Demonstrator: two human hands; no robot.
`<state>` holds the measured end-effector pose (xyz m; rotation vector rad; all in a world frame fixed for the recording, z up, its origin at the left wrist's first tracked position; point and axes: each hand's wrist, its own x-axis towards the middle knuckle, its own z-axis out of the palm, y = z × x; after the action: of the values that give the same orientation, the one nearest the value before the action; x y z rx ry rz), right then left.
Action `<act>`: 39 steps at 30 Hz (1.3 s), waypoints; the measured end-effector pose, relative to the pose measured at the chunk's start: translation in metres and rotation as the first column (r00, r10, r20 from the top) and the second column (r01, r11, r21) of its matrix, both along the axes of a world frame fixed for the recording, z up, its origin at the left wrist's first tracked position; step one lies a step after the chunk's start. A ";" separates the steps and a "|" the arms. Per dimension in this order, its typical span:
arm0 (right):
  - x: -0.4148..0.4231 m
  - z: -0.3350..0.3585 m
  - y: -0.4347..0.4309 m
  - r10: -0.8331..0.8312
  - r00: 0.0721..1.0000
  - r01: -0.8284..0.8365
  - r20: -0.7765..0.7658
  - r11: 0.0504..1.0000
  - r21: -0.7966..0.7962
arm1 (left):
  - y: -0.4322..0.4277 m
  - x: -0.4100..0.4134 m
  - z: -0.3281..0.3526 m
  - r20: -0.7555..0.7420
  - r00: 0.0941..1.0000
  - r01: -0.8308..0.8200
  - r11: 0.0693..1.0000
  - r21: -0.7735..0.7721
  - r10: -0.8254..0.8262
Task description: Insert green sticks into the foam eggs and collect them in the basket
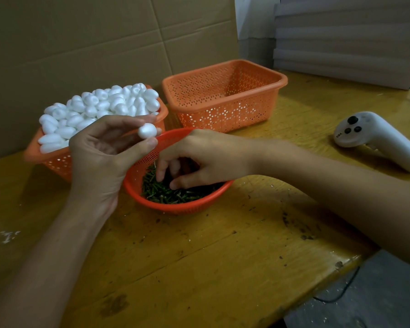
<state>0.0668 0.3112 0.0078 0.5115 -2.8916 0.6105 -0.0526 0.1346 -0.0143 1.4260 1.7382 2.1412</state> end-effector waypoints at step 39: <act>0.000 0.000 0.000 0.017 1.000 -0.017 -0.013 0.999 0.030 | 0.001 0.001 -0.003 -0.063 0.998 -0.038 0.996 -0.082 0.033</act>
<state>0.0668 0.3114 0.0082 0.5428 -2.8910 0.5643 -0.0519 0.1354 -0.0173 1.4657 1.8633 2.0364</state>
